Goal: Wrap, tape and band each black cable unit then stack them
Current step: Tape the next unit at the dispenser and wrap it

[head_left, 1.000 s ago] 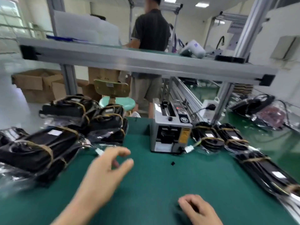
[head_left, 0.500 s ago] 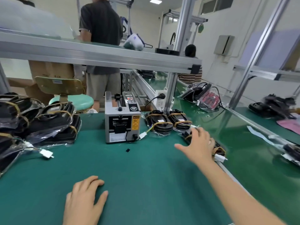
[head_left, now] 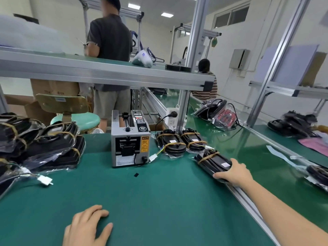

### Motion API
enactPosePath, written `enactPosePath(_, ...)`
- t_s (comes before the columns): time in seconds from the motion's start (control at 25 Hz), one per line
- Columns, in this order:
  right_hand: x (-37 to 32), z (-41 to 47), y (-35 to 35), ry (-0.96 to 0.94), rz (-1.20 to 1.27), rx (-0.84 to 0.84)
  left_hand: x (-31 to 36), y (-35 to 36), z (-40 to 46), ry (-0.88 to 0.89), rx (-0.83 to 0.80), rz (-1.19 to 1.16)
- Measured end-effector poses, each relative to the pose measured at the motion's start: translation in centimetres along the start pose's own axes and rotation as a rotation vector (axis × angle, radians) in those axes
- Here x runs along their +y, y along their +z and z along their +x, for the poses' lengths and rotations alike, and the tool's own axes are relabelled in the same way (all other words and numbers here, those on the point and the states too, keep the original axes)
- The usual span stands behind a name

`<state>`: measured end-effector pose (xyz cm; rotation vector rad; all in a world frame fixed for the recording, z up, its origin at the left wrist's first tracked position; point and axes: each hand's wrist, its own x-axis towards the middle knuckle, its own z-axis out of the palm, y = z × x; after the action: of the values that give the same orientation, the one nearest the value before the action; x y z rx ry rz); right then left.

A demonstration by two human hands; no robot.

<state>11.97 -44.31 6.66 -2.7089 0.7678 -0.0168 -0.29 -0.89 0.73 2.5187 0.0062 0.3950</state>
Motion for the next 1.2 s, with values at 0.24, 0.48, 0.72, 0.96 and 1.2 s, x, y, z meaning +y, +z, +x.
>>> enactPosePath(0.24, 0.3, -9.4, -2.2, -0.609, -0.025, -0.018, 2.0, -0.4, 0.9, 0.265, 0.238, -0.149)
enactPosePath(0.48, -10.5, -17.8, -2.5, -1.582, -0.284, 0.198, 8.5, -4.4, 5.5, 0.461, -0.373, -0.150)
enactPosePath(0.72, -16.1, -17.8, -5.6, -1.458, 0.068, -0.015, 3.3, -6.6, 7.3, 0.170, -0.136, -0.599)
enactPosePath(0.96, -21.4, -16.6, -3.2, -0.927, 0.527, -0.784, -0.3, -4.8, 4.7, 0.032, 0.058, -0.842)
enactPosePath(1.2, -25.8, -17.5, -1.9, -0.919, 0.617, -0.705, -0.2, -3.8, 4.1, -0.062, 0.150, -1.012)
